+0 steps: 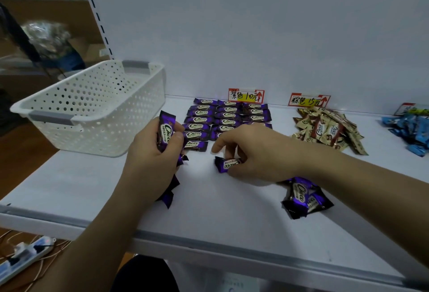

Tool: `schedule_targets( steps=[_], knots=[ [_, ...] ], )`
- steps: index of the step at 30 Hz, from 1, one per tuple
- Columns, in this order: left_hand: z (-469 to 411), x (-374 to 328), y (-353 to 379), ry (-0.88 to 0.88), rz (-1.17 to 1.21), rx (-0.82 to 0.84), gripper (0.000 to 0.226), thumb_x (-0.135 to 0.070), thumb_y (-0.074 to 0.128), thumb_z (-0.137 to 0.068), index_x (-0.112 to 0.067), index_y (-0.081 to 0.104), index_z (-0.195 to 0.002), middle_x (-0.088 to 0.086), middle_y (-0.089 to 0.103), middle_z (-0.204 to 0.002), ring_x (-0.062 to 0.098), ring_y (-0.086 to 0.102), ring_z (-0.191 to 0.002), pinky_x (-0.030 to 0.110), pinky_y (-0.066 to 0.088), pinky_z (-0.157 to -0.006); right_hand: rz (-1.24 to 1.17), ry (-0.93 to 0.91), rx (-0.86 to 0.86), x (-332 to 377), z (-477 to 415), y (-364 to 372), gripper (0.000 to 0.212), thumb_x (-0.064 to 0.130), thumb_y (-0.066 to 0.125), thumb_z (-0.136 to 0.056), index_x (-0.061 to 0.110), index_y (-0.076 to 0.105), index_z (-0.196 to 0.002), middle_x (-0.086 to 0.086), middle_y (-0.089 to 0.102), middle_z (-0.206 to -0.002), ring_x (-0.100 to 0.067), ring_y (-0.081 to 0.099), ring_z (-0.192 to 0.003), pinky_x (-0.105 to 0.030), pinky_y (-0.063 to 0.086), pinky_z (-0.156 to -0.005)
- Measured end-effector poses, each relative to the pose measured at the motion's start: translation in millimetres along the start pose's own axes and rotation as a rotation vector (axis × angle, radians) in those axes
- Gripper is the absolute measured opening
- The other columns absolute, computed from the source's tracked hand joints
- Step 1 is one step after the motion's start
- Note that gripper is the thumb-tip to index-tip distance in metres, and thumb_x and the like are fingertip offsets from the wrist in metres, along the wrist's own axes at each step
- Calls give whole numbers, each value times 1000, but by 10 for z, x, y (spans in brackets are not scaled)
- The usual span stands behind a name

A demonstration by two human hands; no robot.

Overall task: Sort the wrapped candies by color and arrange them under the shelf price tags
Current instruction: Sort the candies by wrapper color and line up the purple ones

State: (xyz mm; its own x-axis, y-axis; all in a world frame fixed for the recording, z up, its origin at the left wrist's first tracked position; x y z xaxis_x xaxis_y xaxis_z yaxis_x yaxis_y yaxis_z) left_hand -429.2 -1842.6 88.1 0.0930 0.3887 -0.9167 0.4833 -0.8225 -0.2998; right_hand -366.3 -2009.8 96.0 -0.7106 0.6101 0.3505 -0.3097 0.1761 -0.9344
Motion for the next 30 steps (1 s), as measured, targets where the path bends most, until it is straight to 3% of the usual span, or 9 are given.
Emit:
schedule_targets(
  steps=[2,4,6,8,12,17,23,26,30],
  knots=[
    [0,4,4,1,6,4,10,-18,55,-100,-18,64,-94,-12,68,-70,1,61,-57,19,49,-48,-22,4,32,1,-8,-30,29,24,68,-88,32,69,-116,14,64,-95,-2,58,-81,-19,46,-69],
    [-4,-2,7,6,7,9,11,-19,56,-100,-15,63,-93,-10,67,-67,2,59,-54,19,48,-47,-141,1,-64,-22,-1,-157,17,21,70,-89,29,74,-104,6,66,-82,-7,58,-70,-23,48,-65],
    [-7,-7,12,19,-13,18,15,-22,55,-100,-12,63,-92,-5,66,-67,3,56,-52,23,48,-48,-347,28,-180,-87,27,-287,9,19,75,-87,25,72,-93,-10,66,-82,-23,61,-72,-33,52,-67],
    [-12,-9,17,29,-24,29,16,-22,55,-100,-11,62,-91,-1,66,-68,6,56,-53,32,51,-51,-462,92,-257,-187,63,-328,11,22,79,-85,20,68,-87,-15,67,-81,-27,66,-72,-31,54,-64],
    [-20,4,8,33,-22,35,13,-18,56,-100,-15,64,-90,-1,67,-69,7,58,-55,28,51,-51,-208,225,-281,-279,132,-165,29,44,84,-76,25,63,-77,2,68,-73,-9,61,-65,-21,46,-57],
    [-20,5,3,58,-40,38,13,-17,56,-99,-19,64,-89,-2,67,-67,8,58,-52,23,48,-51,80,173,-423,-181,195,-70,28,56,70,-84,32,56,-82,13,55,-85,-6,51,-79,-29,40,-62],
    [-8,-3,4,58,-28,43,12,-15,56,-99,-18,65,-91,-3,68,-73,9,61,-59,15,47,-51,-10,128,-384,-176,204,-56,5,30,74,-85,32,69,-86,15,64,-84,1,55,-74,-23,45,-69],
    [-3,-10,3,54,-18,34,17,-21,55,-101,-13,64,-89,2,66,-72,13,59,-57,17,45,-50,1,131,-424,-166,146,-81,7,24,72,-87,30,75,-88,18,66,-81,3,56,-71,-14,42,-65],
    [-1,16,5,5,18,40,28,-30,46,-105,-17,66,-90,0,66,-70,6,57,-55,20,44,-57,5,183,-461,-178,97,-98,6,25,71,-87,28,76,-85,15,71,-80,-3,61,-73,-24,51,-69]
  ],
)
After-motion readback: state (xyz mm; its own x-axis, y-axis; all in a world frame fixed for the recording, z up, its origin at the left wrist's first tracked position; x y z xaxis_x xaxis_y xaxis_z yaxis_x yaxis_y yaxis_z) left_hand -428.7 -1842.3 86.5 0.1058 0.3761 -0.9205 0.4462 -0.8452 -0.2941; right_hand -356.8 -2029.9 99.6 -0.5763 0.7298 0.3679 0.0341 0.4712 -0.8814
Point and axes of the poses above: each hand's wrist, its own z-axis away from the middle knuckle, its own y-axis out of the palm, x = y × z, the point moved 8 cm from there along -z, towards the middle knuckle
